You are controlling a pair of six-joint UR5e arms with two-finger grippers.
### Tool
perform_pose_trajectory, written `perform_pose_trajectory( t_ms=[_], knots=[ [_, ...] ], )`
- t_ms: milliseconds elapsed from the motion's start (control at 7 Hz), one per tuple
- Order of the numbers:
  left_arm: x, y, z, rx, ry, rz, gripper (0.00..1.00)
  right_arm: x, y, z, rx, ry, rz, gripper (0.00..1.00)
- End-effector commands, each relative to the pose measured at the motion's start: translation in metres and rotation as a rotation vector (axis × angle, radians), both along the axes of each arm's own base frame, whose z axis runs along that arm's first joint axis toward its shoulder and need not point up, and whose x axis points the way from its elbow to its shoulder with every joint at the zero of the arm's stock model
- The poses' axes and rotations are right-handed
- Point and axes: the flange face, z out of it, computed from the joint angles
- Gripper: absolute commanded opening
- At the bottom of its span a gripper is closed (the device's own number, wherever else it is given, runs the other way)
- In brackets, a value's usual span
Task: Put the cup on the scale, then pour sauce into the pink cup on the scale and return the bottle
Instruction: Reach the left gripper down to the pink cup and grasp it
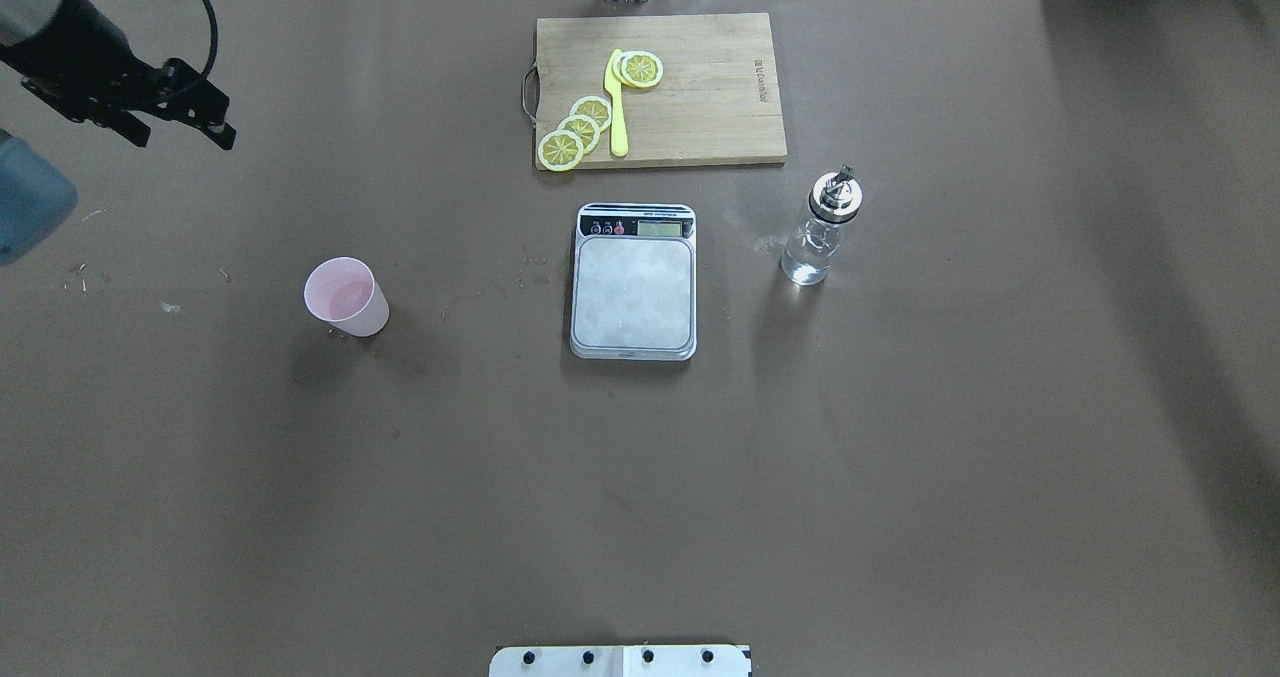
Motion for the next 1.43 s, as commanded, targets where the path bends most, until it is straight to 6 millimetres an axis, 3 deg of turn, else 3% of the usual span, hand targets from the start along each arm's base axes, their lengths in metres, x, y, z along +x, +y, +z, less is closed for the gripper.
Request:
perform_pose_trajectory(
  t_ms=[0, 143, 286, 571, 857, 1000, 1286],
  knots=[
    [0.045, 0.015, -0.013, -0.009, 0.013, 0.008, 0.97, -0.007, -0.001, 0.000, -0.010, -0.056, -0.009, 1.00],
    [0.066, 0.020, -0.016, -0.001, -0.001, 0.016, 0.97, -0.011, 0.014, 0.000, -0.010, -0.092, -0.014, 1.00],
    [0.087, 0.029, -0.005, 0.014, -0.022, 0.039, 0.97, -0.018, 0.028, 0.006, 0.056, -0.085, -0.039, 1.00],
    [0.099, 0.042, 0.025, 0.033, -0.021, 0.058, 0.97, -0.037, 0.026, 0.003, 0.101, -0.085, -0.073, 1.00],
    [0.122, 0.051, 0.035, 0.030, -0.042, 0.085, 0.97, -0.057, 0.023, 0.003, 0.098, -0.087, -0.115, 1.00],
    [0.130, 0.054, 0.036, 0.029, -0.044, 0.098, 0.97, -0.060, 0.021, 0.002, 0.101, -0.086, -0.121, 1.00],
    [0.147, 0.047, 0.061, 0.035, -0.062, 0.103, 0.96, -0.062, 0.018, 0.000, 0.110, -0.048, -0.126, 1.00]
  ],
)
